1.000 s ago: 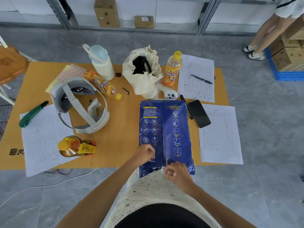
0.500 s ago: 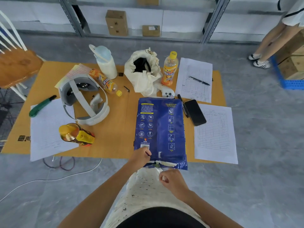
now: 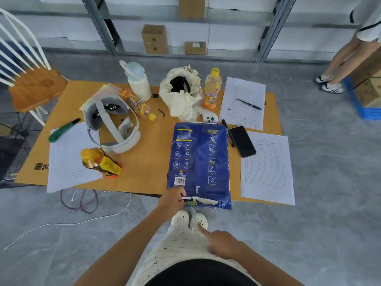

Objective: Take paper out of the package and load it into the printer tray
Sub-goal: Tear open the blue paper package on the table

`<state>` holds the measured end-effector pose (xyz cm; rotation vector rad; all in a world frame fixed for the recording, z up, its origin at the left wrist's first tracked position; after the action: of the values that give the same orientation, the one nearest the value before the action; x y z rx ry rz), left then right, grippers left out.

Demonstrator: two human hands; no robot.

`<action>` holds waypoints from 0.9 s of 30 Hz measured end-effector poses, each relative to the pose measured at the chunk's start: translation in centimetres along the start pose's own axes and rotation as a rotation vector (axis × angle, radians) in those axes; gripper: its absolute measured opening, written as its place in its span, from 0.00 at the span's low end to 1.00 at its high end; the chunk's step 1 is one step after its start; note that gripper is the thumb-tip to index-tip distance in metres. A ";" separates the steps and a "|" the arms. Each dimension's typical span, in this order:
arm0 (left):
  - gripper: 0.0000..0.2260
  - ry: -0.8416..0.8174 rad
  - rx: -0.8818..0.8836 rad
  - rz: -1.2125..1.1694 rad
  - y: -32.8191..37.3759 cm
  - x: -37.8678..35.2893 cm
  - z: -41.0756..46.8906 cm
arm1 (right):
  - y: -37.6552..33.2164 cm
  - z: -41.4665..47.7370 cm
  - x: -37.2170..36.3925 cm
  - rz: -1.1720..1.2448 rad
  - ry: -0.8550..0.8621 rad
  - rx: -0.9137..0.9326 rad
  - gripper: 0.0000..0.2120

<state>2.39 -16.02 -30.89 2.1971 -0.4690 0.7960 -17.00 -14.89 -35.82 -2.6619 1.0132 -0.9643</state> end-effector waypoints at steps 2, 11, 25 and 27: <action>0.09 0.019 -0.017 0.025 -0.3 0.6 0.0 | -0.1 0.1 0.9 -0.160 0.053 0.028 0.23; 0.18 0.088 -0.106 0.271 0.0 1.2 1.1 | 3.3 -0.5 10.8 -0.011 0.612 -0.219 0.12; 0.27 0.126 -0.149 0.411 -1.0 -0.3 3.1 | 5.7 3.6 12.4 -0.102 0.528 -0.373 0.27; 0.23 0.135 -0.176 0.368 -1.0 0.2 3.3 | 5.8 3.2 12.8 -0.070 0.554 -0.321 0.22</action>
<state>4.40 -17.82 -33.08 1.9049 -0.8567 1.0472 -10.97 -27.79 -33.67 -2.7492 1.2712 -1.7535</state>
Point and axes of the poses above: each hand's wrist, its own z-axis towards the middle knuckle, its own x-axis out of the back of the hand, y = z × x, the point moved 9 cm from there along z, towards the middle knuckle, and after that the axes turned 3 degrees about -z, right-handed, at the moved point
